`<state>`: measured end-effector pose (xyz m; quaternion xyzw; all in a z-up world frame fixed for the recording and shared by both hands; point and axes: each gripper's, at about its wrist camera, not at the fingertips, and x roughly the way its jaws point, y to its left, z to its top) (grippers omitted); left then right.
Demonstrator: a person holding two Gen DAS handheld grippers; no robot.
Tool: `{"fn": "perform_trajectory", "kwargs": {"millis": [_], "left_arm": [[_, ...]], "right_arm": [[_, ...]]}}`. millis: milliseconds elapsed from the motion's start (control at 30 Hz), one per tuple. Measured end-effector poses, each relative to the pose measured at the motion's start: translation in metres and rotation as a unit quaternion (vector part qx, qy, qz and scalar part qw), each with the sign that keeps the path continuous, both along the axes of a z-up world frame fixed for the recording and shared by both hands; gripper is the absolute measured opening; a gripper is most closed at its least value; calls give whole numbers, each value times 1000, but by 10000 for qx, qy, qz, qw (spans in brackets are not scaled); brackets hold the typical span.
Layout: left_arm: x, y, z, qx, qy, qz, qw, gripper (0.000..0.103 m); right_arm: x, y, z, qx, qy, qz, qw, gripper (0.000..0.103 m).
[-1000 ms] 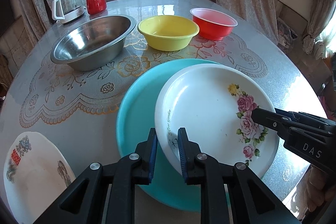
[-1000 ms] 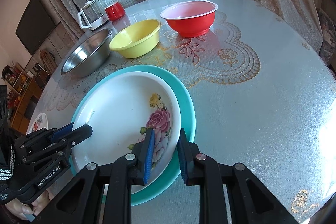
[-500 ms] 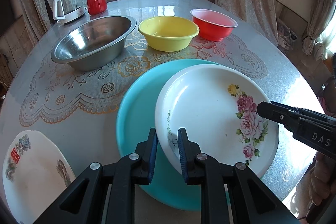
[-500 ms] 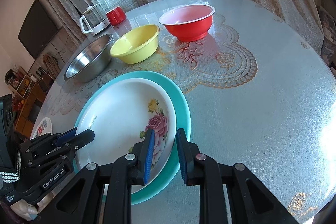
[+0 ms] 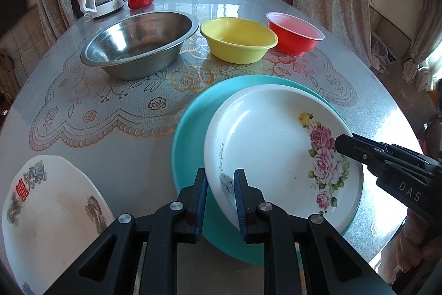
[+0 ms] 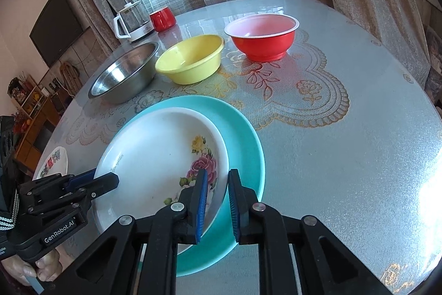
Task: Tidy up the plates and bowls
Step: 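Carry the rose plate over the turquoise plate and lower it on top, then open the right gripper and withdraw from the stacked plates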
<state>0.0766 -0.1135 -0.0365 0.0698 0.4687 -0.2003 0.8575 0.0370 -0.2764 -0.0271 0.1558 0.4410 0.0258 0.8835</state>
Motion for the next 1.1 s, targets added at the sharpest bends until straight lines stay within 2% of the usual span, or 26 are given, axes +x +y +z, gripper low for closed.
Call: {"fn": "perform_trajectory", "kwargs": {"millis": [300, 400, 567, 700, 1100], "left_arm": [[-1, 4, -1, -55, -31, -6, 10000, 21], [0, 6, -2, -117, -10, 22, 9999, 23], [-3, 10, 5, -128, -214, 126, 9996, 24], [-3, 13, 8, -210, -207, 166, 9994, 24], [-17, 22, 27, -279, -585, 201, 9977, 24]], "right_arm": [[2, 5, -8, 52, 96, 43, 9999, 15], [2, 2, -7, 229, 85, 29, 9997, 19], [-1, -4, 5, 223, -85, -149, 9996, 24], [-8, 0, 16, 159, -265, -195, 9993, 26], [-14, 32, 30, 93, -583, 318, 9977, 26]]}}
